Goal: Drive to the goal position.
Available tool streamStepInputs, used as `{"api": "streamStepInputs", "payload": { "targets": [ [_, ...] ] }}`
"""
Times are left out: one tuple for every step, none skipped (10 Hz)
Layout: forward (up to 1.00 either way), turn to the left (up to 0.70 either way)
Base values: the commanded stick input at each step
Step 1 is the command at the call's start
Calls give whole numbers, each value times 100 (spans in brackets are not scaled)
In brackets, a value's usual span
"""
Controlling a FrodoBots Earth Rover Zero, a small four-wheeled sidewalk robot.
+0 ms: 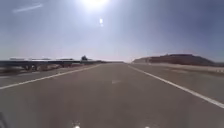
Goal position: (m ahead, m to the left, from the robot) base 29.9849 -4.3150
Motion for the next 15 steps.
{"api": "streamStepInputs", "payload": {
  "targets": [
    [100,0],
    [100,0],
    [100,0],
    [100,0],
    [100,0],
    [100,0],
    [100,0],
    [100,0],
    [100,0],
    [100,0],
    [100,0],
    [100,0],
    [100,0],
    [100,0],
    [100,0]
  ]
}}
